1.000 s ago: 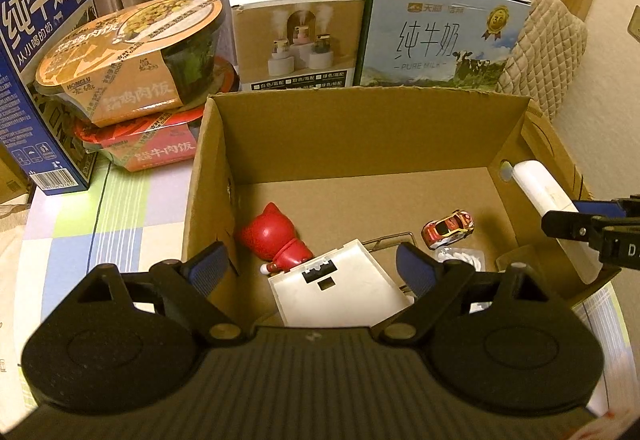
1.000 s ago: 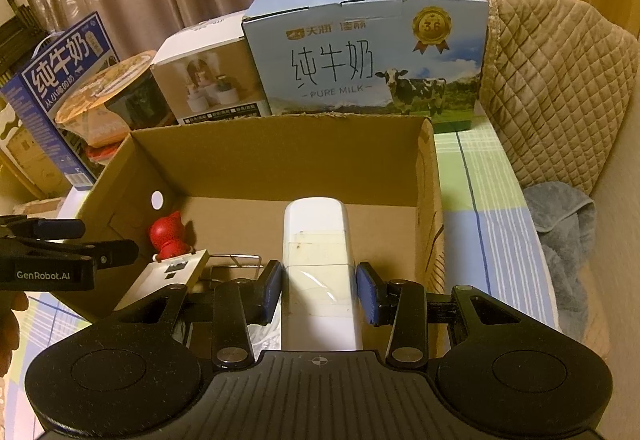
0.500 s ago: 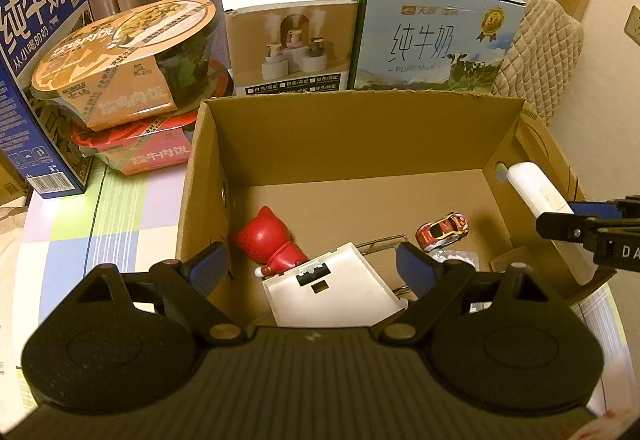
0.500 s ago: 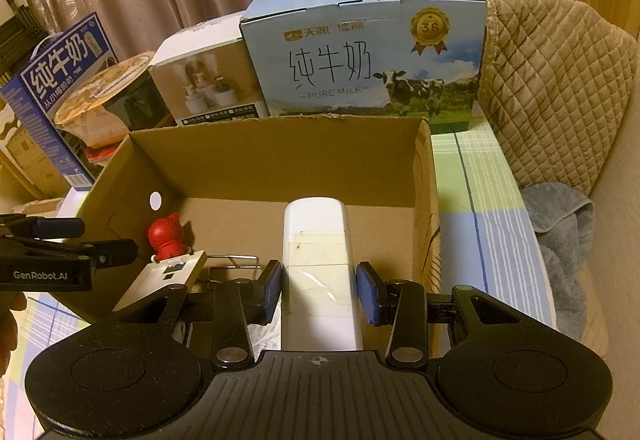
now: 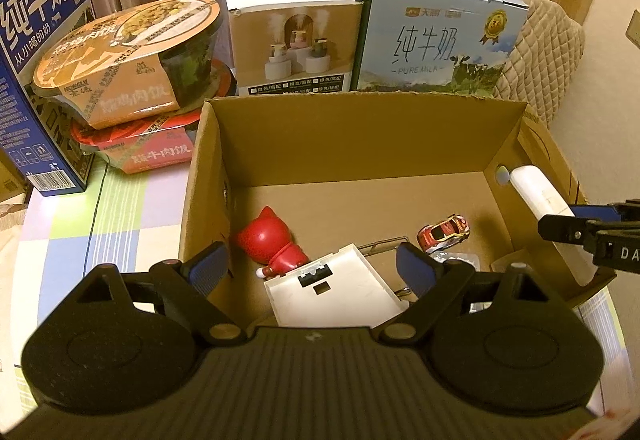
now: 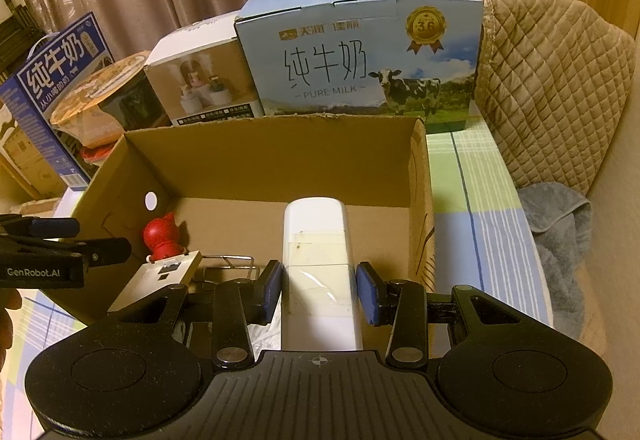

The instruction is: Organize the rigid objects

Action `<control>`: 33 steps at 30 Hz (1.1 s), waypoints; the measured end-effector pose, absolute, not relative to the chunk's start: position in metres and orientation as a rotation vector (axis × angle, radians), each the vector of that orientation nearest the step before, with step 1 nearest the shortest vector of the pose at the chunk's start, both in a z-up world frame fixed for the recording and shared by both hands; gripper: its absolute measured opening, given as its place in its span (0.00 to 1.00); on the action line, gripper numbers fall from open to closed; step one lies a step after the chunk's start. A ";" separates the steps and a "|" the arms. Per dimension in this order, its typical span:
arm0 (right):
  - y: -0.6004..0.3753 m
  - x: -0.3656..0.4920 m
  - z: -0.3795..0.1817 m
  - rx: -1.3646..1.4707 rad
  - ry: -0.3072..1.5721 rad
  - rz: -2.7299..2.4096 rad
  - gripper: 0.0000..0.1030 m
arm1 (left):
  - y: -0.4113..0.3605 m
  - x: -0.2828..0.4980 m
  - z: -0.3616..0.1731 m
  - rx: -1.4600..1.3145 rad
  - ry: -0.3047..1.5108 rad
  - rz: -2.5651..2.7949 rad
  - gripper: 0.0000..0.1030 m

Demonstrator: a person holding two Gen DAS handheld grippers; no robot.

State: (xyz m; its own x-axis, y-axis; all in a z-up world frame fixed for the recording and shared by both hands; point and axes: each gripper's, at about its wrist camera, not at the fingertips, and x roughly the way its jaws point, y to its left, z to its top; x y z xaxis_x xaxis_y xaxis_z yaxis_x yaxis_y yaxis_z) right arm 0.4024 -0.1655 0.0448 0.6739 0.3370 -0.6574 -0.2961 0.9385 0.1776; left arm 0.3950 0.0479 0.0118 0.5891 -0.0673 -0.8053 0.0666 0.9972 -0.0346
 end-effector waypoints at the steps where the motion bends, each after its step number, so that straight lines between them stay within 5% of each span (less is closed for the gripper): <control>1: -0.165 0.403 0.044 0.057 0.752 0.356 0.36 | 0.048 0.395 0.012 -0.001 0.938 -0.077 0.86; 10: -0.171 0.407 0.040 0.096 0.736 0.343 0.37 | 0.050 0.393 0.011 -0.009 0.937 -0.075 0.86; 14: -0.176 0.405 0.045 0.116 0.684 0.350 0.64 | 0.050 0.390 0.016 -0.013 0.912 -0.062 0.92; 33: -0.195 0.308 0.075 0.095 0.679 0.315 0.72 | 0.046 0.280 0.073 0.002 0.789 -0.023 0.99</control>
